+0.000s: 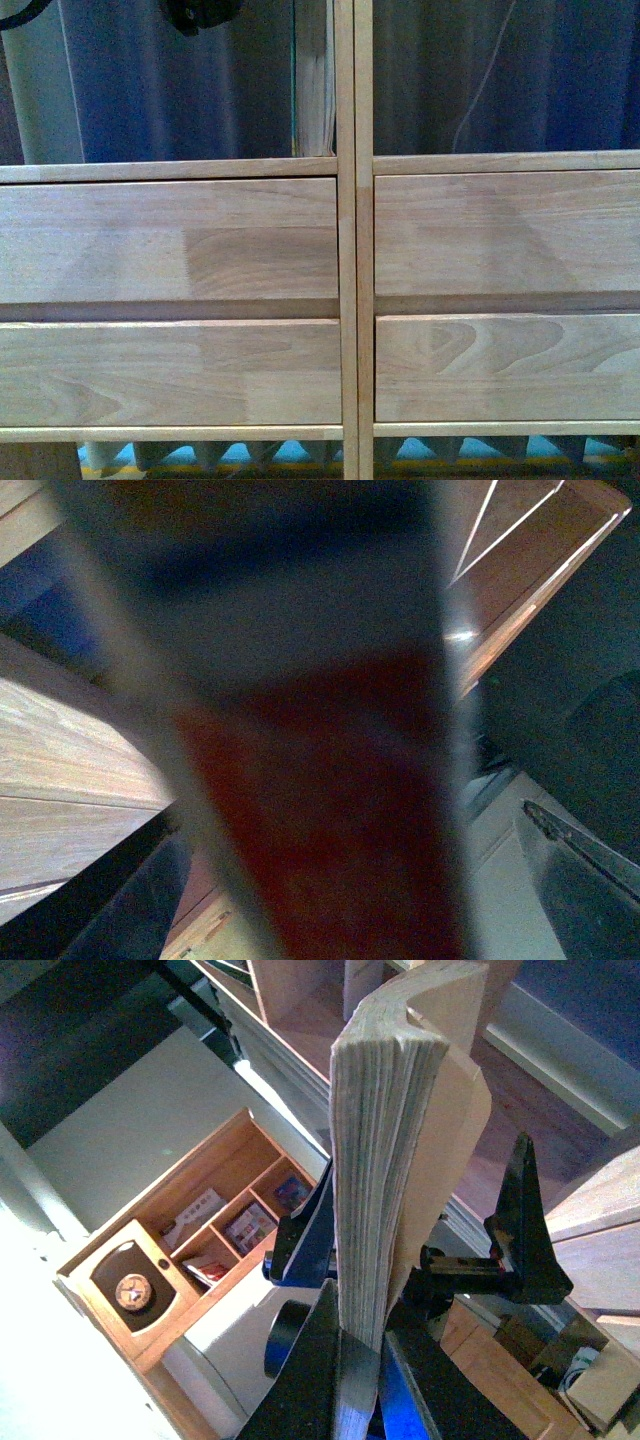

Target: Organize books on shelf

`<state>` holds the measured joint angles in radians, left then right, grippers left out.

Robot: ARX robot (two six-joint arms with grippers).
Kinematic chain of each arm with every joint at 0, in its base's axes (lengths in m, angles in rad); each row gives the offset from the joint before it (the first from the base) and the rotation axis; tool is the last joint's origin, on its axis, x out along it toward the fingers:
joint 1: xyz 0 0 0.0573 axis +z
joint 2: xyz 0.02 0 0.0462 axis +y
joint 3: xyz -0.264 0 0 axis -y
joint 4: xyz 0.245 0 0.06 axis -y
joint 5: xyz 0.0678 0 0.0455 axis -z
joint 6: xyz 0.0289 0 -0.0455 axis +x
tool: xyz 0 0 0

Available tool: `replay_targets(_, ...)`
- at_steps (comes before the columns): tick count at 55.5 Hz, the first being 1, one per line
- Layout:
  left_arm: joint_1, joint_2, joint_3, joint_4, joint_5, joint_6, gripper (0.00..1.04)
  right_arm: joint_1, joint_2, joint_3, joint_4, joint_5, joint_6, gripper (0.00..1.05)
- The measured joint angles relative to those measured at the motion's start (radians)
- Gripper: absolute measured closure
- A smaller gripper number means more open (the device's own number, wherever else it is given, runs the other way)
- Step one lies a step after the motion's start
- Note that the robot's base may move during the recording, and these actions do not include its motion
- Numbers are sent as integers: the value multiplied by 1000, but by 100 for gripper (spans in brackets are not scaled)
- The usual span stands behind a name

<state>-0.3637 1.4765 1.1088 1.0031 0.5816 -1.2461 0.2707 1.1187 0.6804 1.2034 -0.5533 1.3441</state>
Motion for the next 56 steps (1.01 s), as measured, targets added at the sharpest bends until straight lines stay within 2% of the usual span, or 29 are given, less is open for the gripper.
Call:
replay_targets(2, -4, 1, 4, -12, -6, 6, 9, 8, 0, -2, -2, 9, -3, 97)
replay_targets(13, -23, 1, 13, -53, -64, 52, 36, 30, 0, -4, 11, 21, -10, 97)
replay_targets(25, -27, -14, 6, 10, -96, 48, 70, 50, 0, -4, 28, 14, -9, 97)
replay_targets(34, -26, -47, -3, 60, -95, -4, 89, 66, 5, -5, 30, 11, -10, 97)
replay_targets(39, -14, -66, -11, 81, -78, 10, 89, 75, 9, -5, 21, -30, -17, 77)
replay_targets(45, 5, -67, -14, 81, -77, 28, 89, 72, 10, -11, 5, -49, -31, 63)
replay_targets(49, 45, -69, -14, 77, -86, 58, 89, 39, 10, -36, -4, -70, -38, 47)
replay_targets(56, 91, -80, -14, 41, -107, 133, 89, -25, 5, -72, -22, -111, -52, 31)
